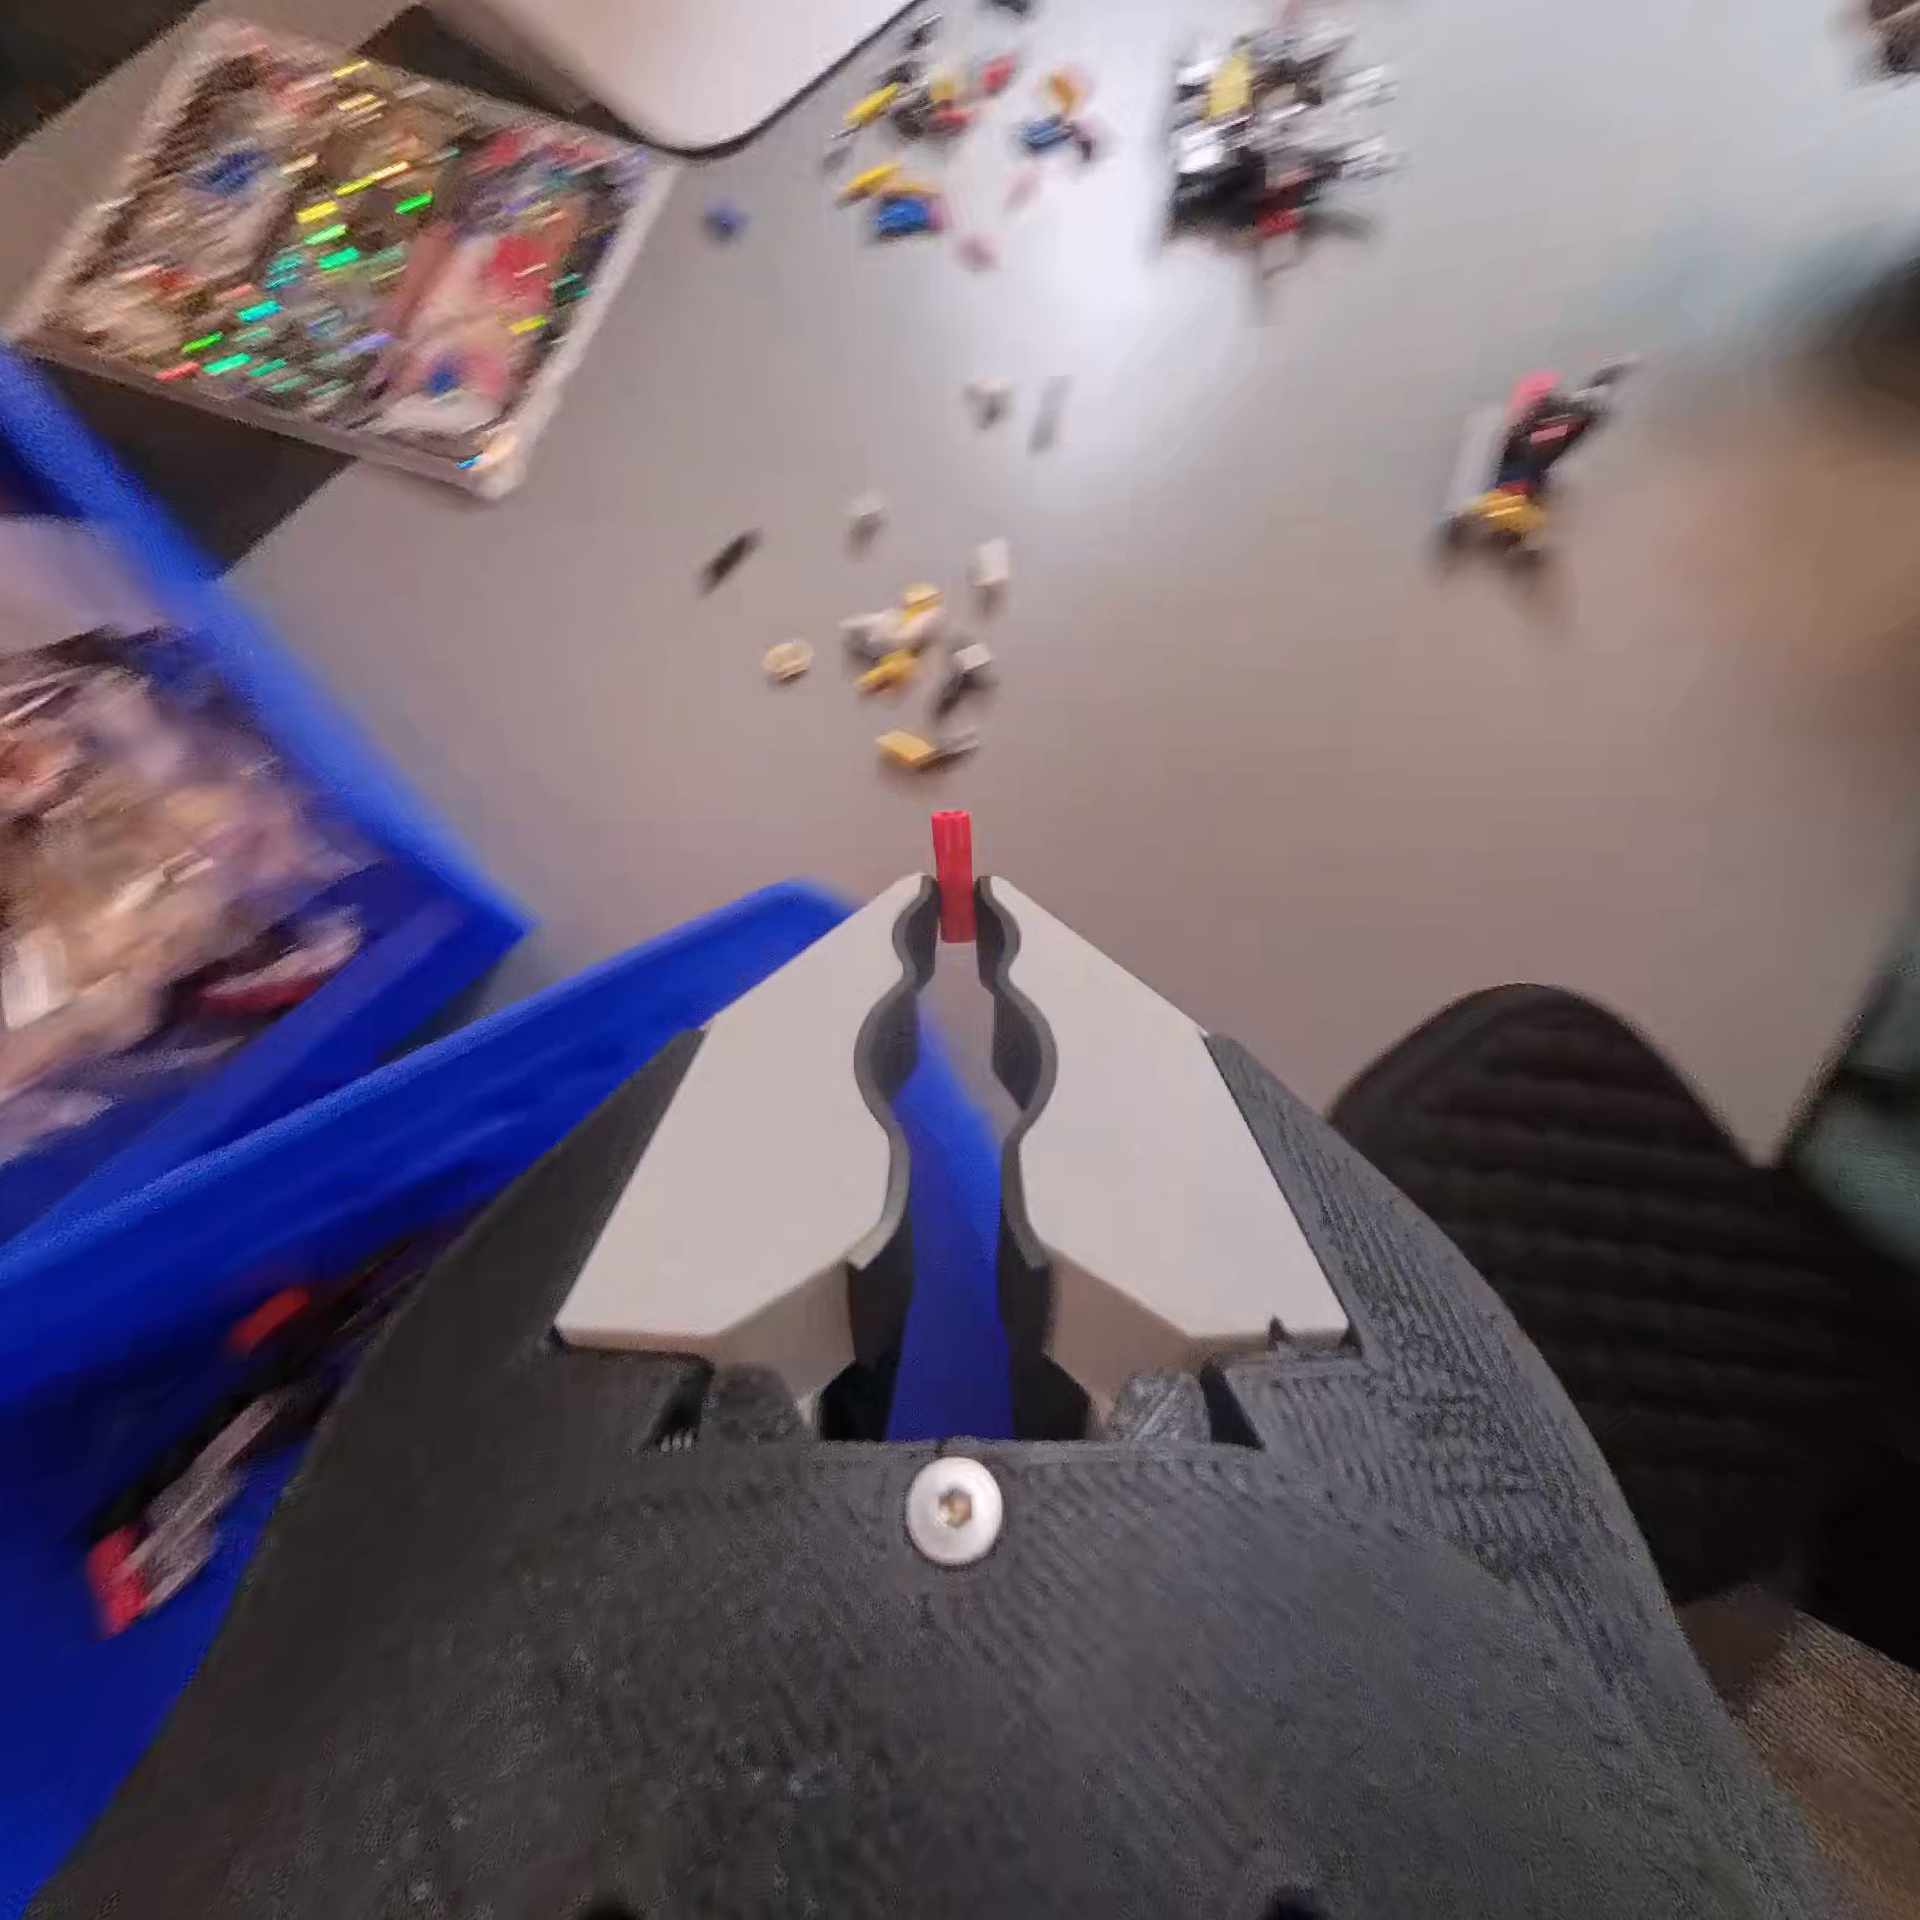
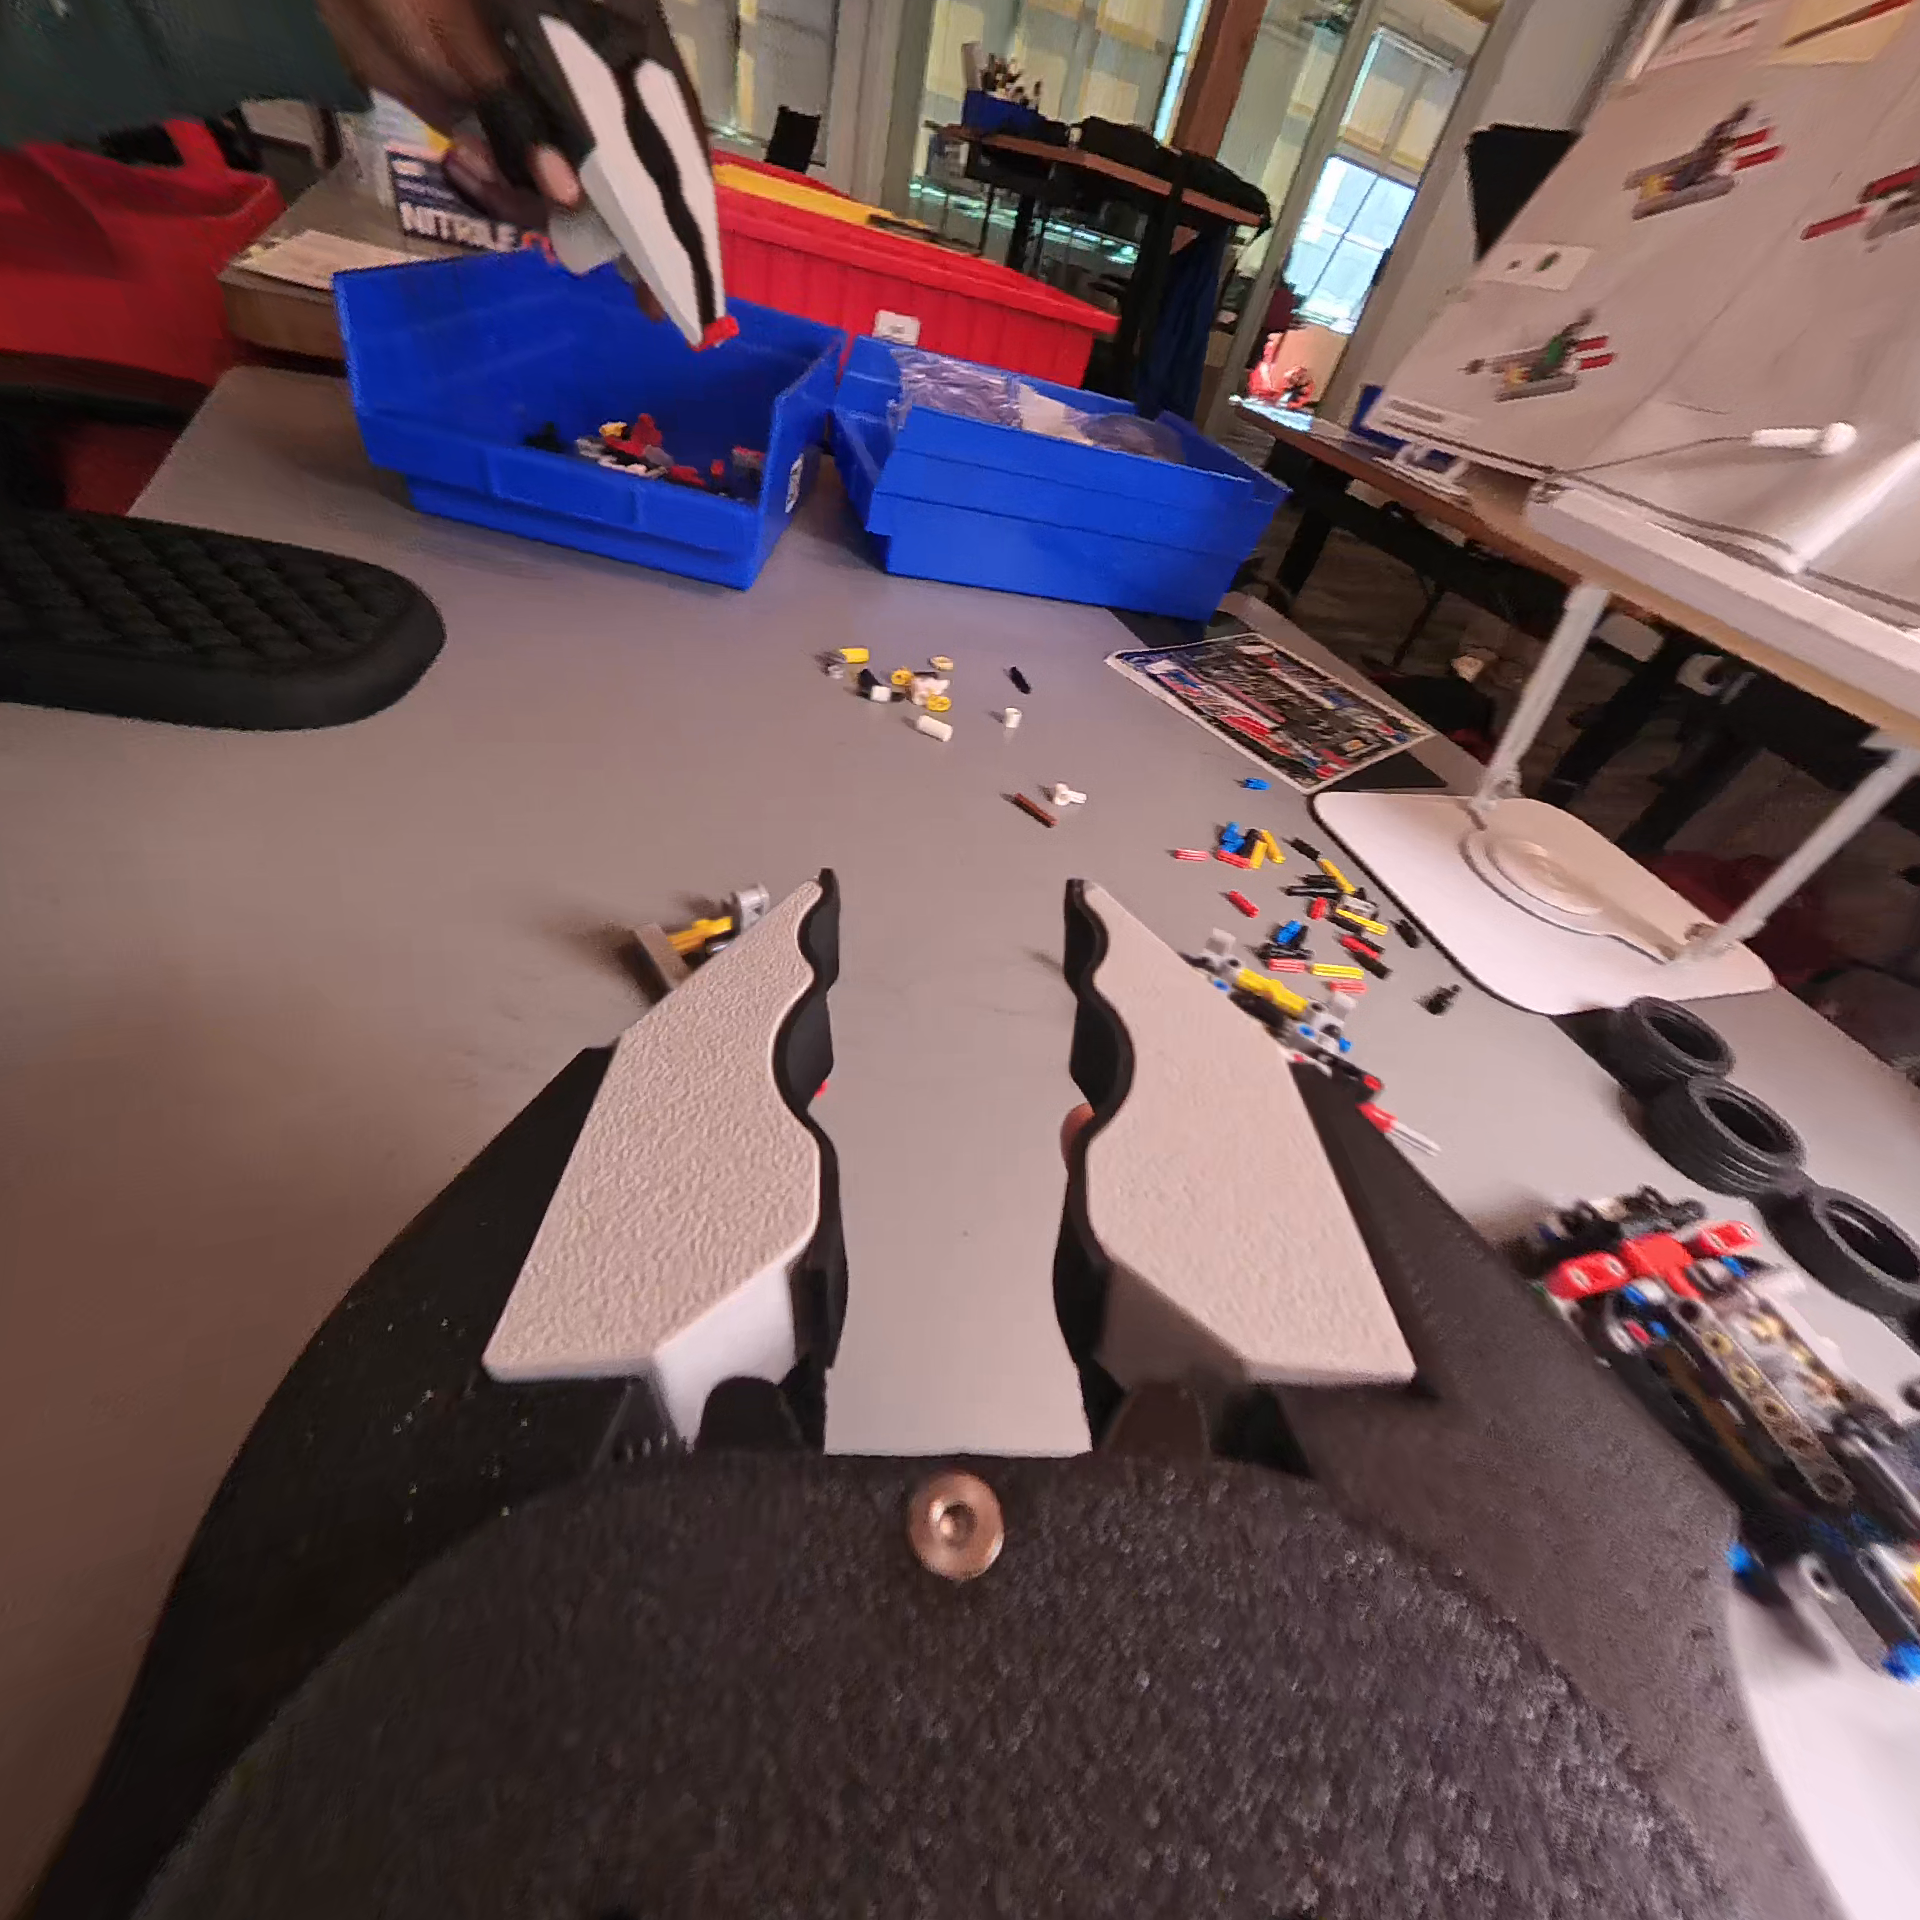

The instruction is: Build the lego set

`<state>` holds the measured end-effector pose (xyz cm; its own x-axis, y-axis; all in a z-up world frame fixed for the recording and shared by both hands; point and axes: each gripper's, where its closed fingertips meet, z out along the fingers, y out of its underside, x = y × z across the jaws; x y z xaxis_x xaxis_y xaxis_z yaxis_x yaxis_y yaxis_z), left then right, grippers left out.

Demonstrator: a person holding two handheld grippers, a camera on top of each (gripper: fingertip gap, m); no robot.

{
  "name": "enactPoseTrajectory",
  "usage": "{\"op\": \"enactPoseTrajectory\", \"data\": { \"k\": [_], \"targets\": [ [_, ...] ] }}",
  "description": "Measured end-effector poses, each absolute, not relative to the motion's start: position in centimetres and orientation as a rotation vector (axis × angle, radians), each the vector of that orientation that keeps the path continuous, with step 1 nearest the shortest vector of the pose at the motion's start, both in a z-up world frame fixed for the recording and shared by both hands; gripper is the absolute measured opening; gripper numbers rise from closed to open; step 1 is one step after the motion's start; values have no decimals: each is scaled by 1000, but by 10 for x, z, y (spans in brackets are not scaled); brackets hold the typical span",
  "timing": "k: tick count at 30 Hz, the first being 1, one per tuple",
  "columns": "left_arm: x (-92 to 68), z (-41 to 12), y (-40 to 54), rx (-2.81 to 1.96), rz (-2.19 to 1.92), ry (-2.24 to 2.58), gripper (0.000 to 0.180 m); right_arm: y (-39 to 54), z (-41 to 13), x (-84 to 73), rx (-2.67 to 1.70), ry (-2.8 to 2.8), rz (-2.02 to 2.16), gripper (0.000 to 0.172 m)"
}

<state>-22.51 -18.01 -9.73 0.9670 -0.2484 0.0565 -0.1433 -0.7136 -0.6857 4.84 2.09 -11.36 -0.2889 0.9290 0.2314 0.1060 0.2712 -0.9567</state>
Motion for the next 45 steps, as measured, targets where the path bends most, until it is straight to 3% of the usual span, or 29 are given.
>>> {"op": "enactPoseTrajectory", "data": {
  "k": [1,11,23,26,29,33,39,42,45],
  "targets": [
    [-197,-100,-176,-2351,-270,326,6,12,-117,47,-950,-1666,1133,41],
    [13,-161,-123,-2199,-1035,542,5,-85,-161,37,-679,-1991,1119,35],
    [47,-177,-98,-2247,-1117,630,5,-98,-170,40,-489,-2051,940,24],
    [51,-181,-100,-2257,-1147,637,5,-101,-174,41,-430,-2063,880,8],
    [51,-181,-101,-2238,-1147,621,5,-102,-174,44,-433,-2089,887,6],
    [18,-151,-91,-2126,-927,563,20,-52,-162,41,-658,-2024,844,6],
    [-166,-92,-137,-2241,-107,361,18,65,-187,76,-1203,-2029,578,7],
    [-276,-107,-206,-2526,204,234,15,79,-208,93,-1342,-2084,524,7],
    [-340,-143,-273,-2784,245,219,12,75,-222,99,-1426,-2150,527,6]
  ]
}}
